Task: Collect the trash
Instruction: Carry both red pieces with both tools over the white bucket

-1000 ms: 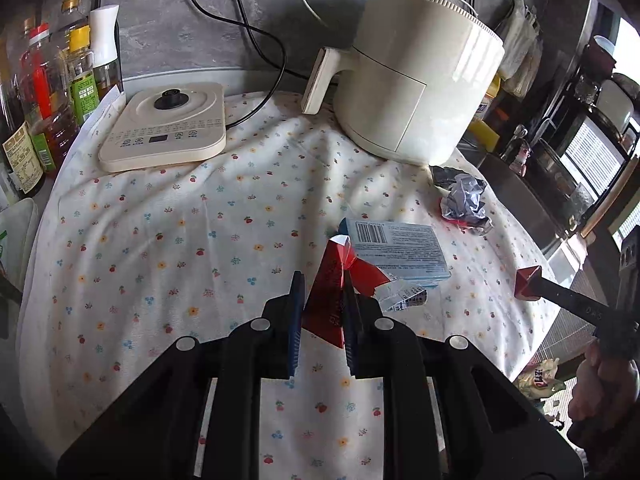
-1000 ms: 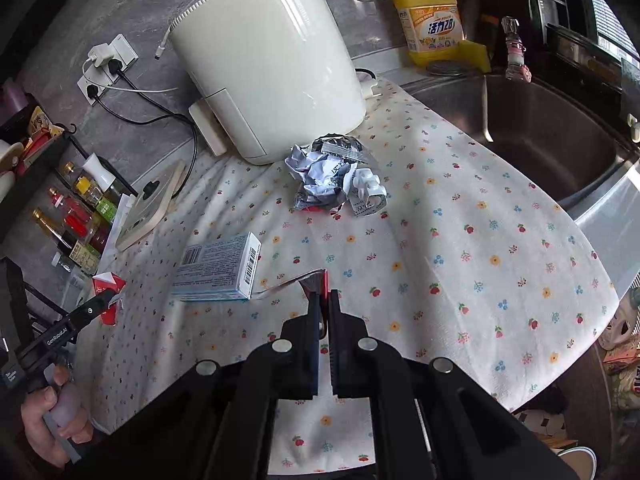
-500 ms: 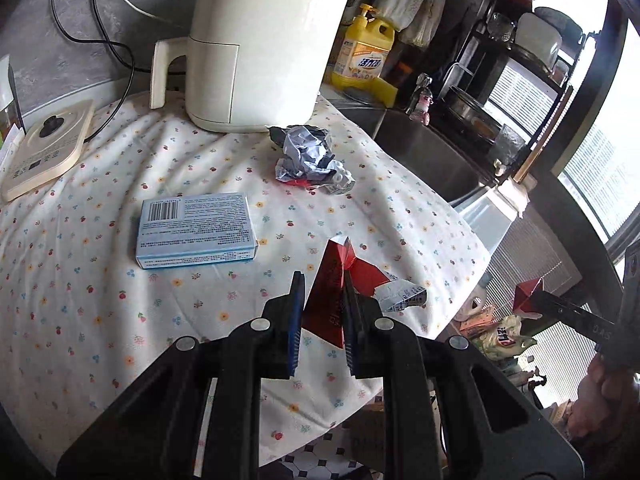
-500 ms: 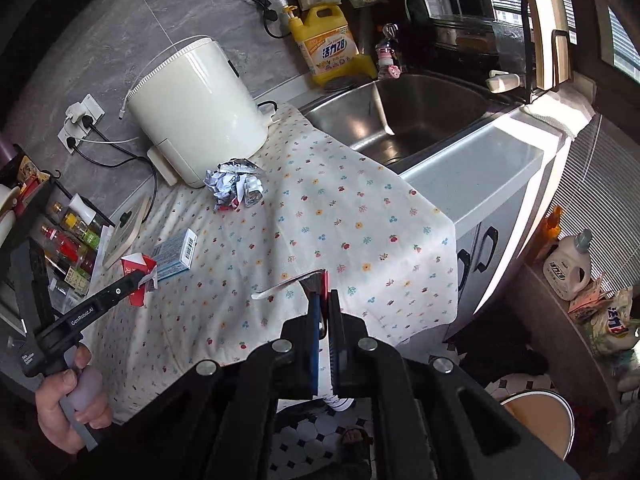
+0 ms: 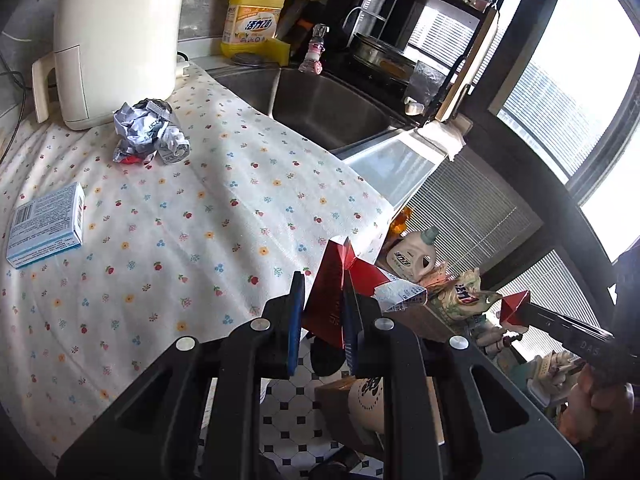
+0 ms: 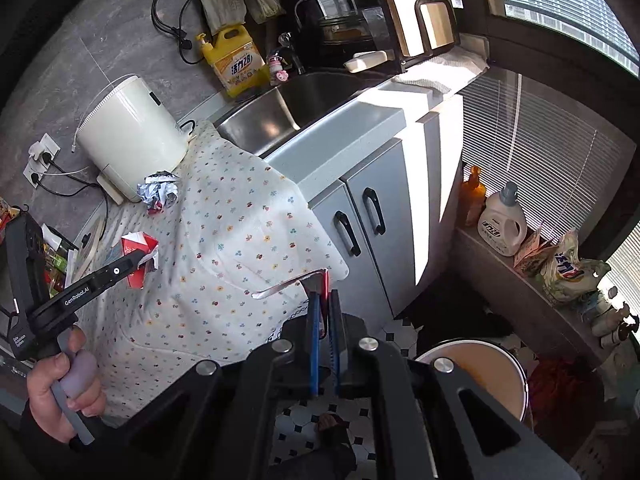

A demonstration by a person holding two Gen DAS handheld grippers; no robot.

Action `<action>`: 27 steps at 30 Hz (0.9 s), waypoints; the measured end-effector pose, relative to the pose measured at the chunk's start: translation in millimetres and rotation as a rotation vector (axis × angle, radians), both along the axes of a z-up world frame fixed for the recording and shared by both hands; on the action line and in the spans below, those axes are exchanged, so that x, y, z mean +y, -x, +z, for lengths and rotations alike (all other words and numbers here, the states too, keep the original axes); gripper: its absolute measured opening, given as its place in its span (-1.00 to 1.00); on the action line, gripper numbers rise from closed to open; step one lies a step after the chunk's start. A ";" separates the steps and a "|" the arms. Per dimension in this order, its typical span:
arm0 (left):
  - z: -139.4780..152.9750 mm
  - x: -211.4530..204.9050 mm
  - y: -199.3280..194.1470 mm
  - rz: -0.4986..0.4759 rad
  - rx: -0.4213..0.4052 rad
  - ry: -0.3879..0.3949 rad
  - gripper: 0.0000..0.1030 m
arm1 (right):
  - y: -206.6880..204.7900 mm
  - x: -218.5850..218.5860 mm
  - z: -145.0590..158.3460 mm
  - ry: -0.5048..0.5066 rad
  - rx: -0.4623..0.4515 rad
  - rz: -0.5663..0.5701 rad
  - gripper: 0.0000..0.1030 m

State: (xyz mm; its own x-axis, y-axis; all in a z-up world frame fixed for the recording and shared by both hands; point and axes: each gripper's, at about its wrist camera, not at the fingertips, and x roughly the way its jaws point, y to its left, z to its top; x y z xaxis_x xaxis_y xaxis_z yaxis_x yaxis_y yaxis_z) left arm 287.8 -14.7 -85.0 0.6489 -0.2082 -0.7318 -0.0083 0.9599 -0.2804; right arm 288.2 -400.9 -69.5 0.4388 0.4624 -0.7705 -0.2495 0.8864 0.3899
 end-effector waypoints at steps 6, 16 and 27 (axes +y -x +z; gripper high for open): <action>-7.4 -44.6 -3.3 -0.074 0.023 0.000 -0.65 | 15.2 -40.8 -22.8 0.013 0.048 -0.062 -0.85; -30.2 -108.2 -2.4 -0.159 0.074 0.011 -0.65 | 36.2 -89.9 -56.3 0.052 0.133 -0.113 -0.83; -71.9 -175.0 10.2 -0.230 0.154 0.030 -0.65 | 52.9 -147.4 -71.9 0.095 0.157 -0.155 0.15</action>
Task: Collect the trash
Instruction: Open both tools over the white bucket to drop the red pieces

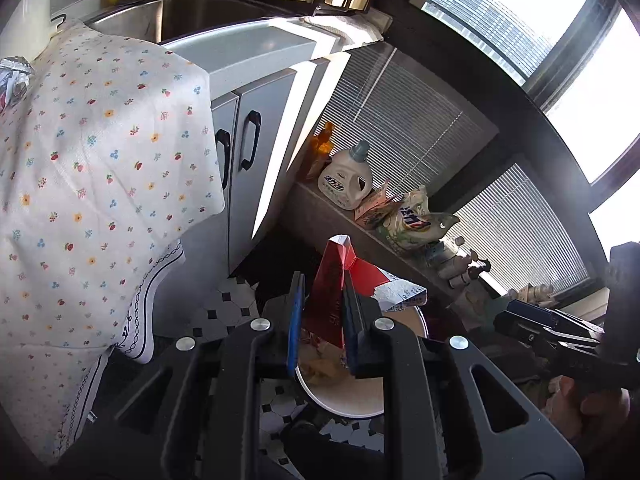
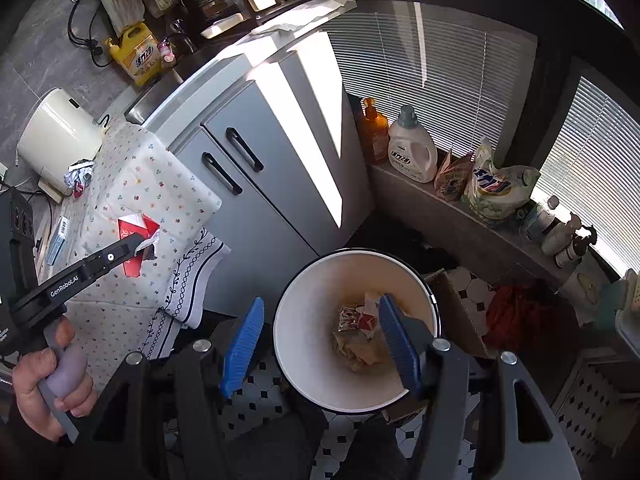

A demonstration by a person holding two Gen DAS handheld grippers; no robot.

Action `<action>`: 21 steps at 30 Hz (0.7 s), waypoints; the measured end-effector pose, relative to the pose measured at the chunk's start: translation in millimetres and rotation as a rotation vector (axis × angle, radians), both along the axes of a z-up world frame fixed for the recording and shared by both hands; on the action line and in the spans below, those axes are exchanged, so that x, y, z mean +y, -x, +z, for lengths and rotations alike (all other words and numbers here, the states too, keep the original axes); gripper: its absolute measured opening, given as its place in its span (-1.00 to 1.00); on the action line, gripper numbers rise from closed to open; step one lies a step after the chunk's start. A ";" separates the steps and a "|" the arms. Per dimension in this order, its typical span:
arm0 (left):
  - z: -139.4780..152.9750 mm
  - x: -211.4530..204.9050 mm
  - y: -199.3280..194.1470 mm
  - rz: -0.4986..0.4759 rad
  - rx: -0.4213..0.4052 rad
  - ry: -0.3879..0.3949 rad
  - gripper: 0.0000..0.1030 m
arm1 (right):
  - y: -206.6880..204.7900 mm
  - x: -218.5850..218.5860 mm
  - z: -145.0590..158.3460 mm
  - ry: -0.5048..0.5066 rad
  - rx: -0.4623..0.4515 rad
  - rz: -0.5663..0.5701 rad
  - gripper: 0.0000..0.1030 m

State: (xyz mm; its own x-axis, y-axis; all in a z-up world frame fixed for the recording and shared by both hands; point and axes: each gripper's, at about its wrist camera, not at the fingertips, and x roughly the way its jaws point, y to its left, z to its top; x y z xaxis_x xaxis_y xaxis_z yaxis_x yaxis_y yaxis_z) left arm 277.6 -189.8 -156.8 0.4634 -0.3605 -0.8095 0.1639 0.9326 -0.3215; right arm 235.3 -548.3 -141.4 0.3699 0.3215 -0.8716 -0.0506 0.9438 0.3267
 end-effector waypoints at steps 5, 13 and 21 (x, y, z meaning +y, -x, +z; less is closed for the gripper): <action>-12.8 -32.5 1.4 -0.033 0.021 0.004 -0.65 | 3.8 -30.1 -0.5 0.028 -0.009 -0.010 0.15; -37.2 -87.4 8.8 -0.117 0.073 0.014 -0.65 | 12.9 -66.7 -7.3 0.030 0.003 -0.032 0.16; -57.5 -116.2 18.9 -0.211 0.155 0.043 0.09 | 18.1 -85.4 -14.4 0.037 0.017 -0.054 0.16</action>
